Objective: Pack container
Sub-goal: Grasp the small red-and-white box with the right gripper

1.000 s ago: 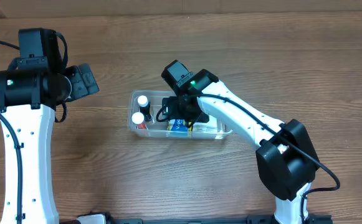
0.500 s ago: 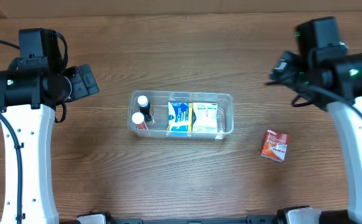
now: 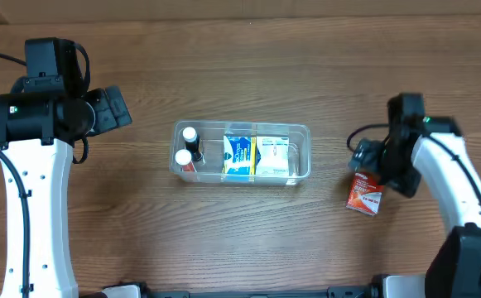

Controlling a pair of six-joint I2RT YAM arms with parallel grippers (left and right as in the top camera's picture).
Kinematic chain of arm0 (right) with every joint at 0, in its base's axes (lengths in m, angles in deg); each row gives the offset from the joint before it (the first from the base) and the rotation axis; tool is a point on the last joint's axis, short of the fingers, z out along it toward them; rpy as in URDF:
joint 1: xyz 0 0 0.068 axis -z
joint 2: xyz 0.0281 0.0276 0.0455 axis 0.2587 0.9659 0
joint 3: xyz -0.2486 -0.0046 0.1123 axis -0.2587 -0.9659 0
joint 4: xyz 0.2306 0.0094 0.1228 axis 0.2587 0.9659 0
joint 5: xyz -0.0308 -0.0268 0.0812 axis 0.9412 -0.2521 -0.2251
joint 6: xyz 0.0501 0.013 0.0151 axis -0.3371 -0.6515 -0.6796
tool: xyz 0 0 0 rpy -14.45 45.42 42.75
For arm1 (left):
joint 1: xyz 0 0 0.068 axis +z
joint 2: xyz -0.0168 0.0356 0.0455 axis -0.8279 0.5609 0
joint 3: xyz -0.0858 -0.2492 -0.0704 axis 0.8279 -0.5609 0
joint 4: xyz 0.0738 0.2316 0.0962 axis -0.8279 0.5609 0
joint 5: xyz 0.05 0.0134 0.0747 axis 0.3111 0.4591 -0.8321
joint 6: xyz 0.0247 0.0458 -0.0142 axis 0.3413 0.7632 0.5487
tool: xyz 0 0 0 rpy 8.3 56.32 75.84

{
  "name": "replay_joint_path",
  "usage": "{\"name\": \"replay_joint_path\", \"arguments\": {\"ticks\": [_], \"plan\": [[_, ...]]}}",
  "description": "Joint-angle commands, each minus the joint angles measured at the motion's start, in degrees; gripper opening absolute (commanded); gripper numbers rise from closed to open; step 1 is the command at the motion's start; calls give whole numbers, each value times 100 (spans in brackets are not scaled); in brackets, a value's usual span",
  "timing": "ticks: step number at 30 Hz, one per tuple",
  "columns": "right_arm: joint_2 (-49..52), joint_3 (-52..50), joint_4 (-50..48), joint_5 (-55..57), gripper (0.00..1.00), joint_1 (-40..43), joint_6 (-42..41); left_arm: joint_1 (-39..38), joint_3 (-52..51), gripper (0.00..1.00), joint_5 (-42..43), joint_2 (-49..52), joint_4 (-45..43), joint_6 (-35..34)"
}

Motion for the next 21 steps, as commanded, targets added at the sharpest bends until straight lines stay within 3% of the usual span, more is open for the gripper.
{"name": "replay_joint_path", "arguments": {"ticks": [1, 5, 12, 17, 21], "plan": [[-46, -601, -654, -94, 100, 11, 90, 22, 92, 100, 35, -13, -4, 87], [-31, -1152, -1362, -98, 100, 11, 398, 20, 92, 100, 37, -13, -2, 85], [-20, -1447, -1746, -96, 98, 11, 579, 20, 92, 100, 37, -13, -4, 85], [-20, -1447, -1764, -98, 80, 11, 577, 20, 92, 100, 37, -13, -4, 85], [-20, -1447, -1764, -98, 74, 11, 577, 22, 92, 100, 46, -13, -4, 85]]}}
